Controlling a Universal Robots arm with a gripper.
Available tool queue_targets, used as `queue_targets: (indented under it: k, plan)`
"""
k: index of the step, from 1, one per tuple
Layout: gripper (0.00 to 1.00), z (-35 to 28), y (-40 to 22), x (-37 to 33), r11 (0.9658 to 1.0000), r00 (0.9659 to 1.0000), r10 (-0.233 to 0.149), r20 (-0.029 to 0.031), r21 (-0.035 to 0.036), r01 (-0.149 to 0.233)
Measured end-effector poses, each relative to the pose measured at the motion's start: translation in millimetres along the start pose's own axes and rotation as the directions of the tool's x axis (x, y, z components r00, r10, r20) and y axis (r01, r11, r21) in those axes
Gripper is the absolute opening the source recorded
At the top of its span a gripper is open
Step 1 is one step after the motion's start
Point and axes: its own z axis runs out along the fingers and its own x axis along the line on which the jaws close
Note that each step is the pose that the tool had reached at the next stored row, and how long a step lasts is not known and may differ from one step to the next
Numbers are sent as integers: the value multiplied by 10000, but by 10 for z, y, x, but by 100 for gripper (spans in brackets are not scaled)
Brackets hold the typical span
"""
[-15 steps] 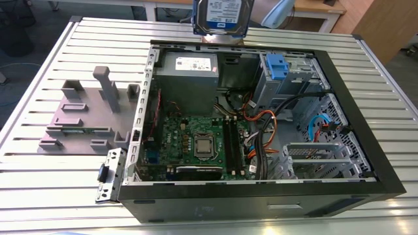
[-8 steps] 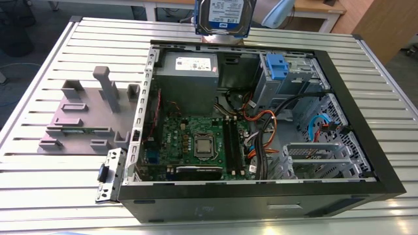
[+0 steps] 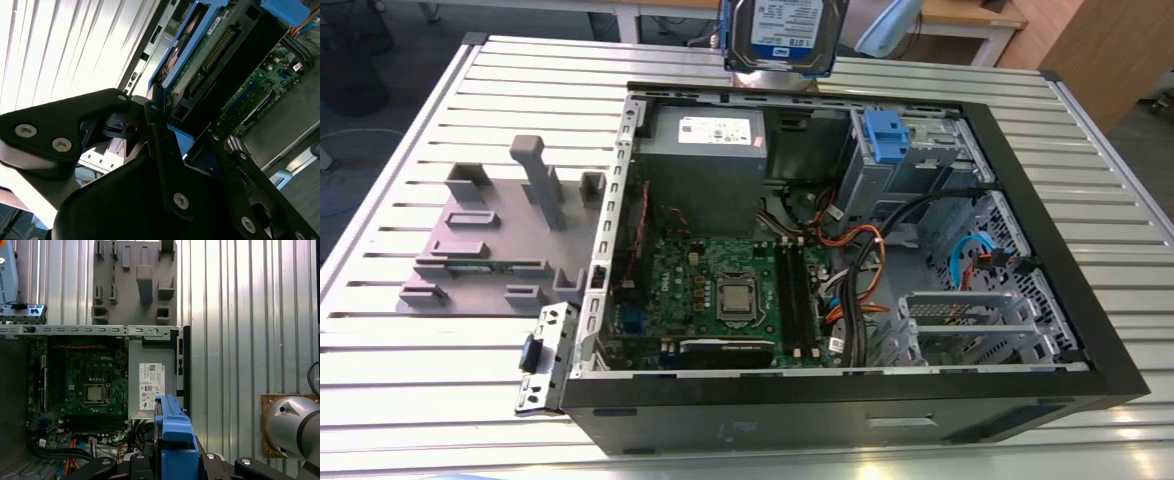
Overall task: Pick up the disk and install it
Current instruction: 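Pick up the disk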
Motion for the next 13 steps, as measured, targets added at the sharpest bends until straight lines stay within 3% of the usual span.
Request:
queue_targets:
  k: [13]
  plan:
    - [37,-2,-74,-1,10000,10000,0,0,0,0]
